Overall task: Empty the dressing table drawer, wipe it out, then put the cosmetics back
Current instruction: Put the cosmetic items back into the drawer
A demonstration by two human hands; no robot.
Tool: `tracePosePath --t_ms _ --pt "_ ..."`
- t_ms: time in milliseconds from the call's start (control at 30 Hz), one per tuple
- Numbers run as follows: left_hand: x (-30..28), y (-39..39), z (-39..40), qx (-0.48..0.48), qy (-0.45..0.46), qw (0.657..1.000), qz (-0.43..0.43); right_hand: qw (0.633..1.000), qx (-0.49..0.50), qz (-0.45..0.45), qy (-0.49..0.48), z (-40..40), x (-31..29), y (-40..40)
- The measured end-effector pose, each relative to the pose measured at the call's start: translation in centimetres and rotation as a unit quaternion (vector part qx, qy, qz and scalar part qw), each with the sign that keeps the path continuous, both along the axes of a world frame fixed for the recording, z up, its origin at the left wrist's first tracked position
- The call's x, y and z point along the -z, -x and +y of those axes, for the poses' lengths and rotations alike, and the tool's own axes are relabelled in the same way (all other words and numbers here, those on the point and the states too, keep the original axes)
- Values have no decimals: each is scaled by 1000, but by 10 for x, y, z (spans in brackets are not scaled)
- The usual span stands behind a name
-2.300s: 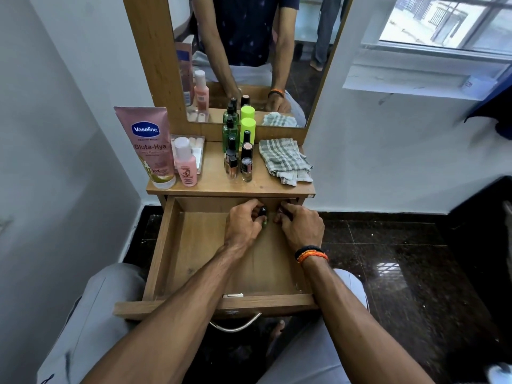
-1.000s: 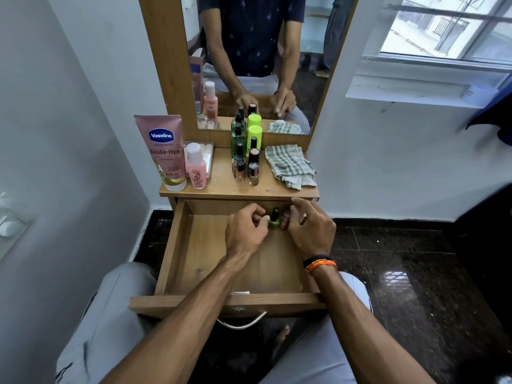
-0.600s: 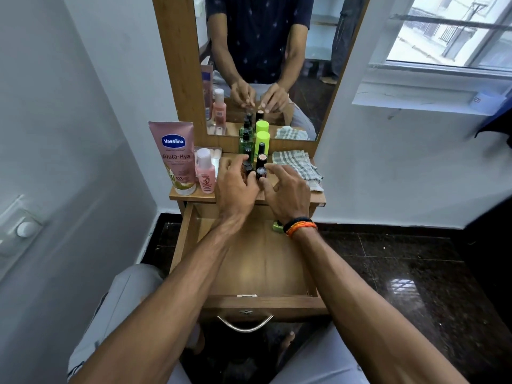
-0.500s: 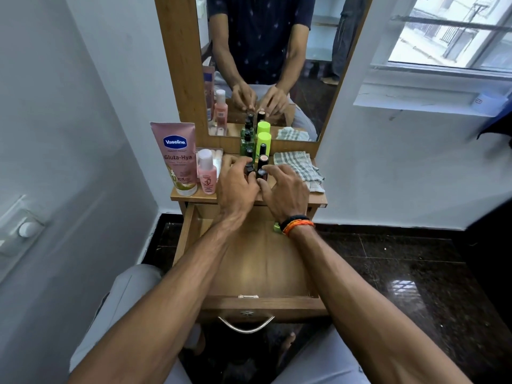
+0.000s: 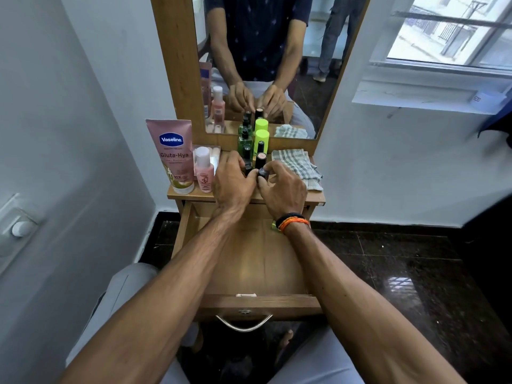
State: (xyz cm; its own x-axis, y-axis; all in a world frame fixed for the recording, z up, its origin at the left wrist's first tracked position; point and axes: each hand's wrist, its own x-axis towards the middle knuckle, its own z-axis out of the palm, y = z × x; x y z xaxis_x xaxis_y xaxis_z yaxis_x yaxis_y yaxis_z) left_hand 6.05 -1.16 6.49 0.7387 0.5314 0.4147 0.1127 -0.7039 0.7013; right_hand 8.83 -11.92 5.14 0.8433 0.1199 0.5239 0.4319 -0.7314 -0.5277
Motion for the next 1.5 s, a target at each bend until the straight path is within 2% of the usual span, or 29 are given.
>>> tracePosePath --t_ms 267,433,667,833,900,1167,1500 --pt "-5 2 -2 -30 -3 999 35 999 9 2 -45 -21 -13 6" --pt "-1 2 -5 -37 14 999 28 998 13 10 -57 -36 -17 10" --pt "0 28 -8 37 50 998 -22 995 4 67 -70 -65 -16 18" --pt "18 55 -24 169 68 983 -6 992 -39 122 -18 -95 -1 27" --pt "31 60 -31 195 70 978 19 990 -47 135 10 -106 7 31" --pt "72 56 -49 211 67 967 123 968 -61 168 177 -114 34 38" --pt "84 42 -53 215 77 958 173 955 -55 192 219 -110 46 36"
